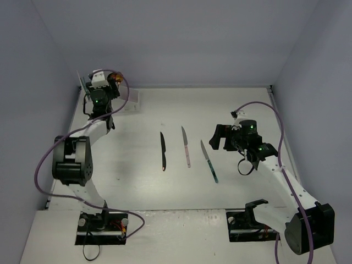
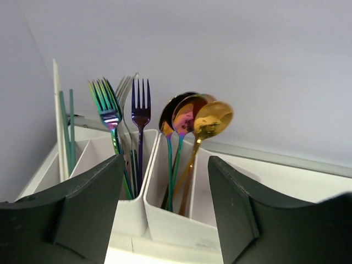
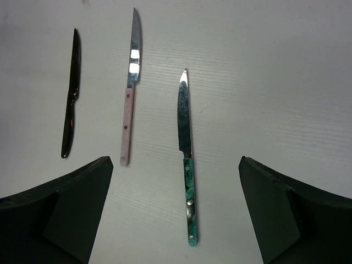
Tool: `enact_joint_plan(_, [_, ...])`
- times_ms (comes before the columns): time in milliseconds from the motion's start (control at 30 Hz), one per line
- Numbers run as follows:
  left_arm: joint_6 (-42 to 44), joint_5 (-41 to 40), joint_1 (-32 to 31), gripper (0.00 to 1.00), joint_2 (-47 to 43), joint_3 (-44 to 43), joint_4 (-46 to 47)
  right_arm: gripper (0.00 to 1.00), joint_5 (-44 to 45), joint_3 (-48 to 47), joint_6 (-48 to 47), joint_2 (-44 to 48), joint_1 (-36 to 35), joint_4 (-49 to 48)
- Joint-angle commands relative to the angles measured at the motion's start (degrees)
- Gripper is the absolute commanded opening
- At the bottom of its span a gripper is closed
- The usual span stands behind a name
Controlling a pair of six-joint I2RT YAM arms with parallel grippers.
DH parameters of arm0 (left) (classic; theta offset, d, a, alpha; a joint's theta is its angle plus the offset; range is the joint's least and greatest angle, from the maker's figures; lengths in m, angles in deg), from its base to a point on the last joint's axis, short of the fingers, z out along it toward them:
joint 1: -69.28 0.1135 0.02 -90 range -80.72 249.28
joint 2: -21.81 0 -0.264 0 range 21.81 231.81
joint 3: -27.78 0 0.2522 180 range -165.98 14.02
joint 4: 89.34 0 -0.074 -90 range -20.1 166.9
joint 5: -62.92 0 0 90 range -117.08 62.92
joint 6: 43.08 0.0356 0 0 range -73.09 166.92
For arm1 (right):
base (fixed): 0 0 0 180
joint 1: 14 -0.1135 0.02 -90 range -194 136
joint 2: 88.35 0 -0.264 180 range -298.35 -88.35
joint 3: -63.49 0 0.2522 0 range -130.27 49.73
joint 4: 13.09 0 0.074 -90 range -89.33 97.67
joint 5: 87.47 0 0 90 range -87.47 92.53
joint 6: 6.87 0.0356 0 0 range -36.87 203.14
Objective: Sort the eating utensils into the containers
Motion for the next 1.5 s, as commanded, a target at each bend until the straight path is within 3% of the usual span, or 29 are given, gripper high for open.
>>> enact_joint_plan(0, [-7.13, 3.01, -1.97, 0.61, -15.26, -0.71, -13.22, 0.97, 1.77, -0.43, -0.90, -0.11, 0.22, -1.91])
enact_joint_plan(267, [-15.30, 3.04, -11.80, 0.77, -31.12, 3.37, -49.78, 0.98, 2.20, -1.60, -0.28, -0.23, 0.22, -1.66])
enact_joint_plan(467, [-23.87, 5.13, -21.68, 0.80, -33.58, 7.13, -63.72, 0.99, 2.84, -1.25, 0.11, 0.35, 0.30, -0.85])
enact_joint_plan(633, [-29.68, 3.47, -30.26, 0.80, -30.58, 8.57, -67.80, 1.00, 3.22, 0.27, 0.60, 1.15, 0.31, -0.60])
enact_joint_plan(833, [-33.22, 4.33, -35.72, 0.79, -21.08, 5.92, -68.94, 1.00, 2.60, 1.31, 1.10, 3.10, 0.31, -0.43])
enact_joint_plan(1000, [-33.96, 4.18, -36.06, 0.78, -11.66, 1.70, -70.67, 1.00, 2.15, 2.09, 1.35, 4.88, 0.31, -0.25])
enact_joint_plan(1467, [-33.43, 2.75, -35.40, 0.54, 1.61, -6.49, -72.37, 1.00, 0.63, 3.33, 1.66, 7.49, 0.31, -0.12])
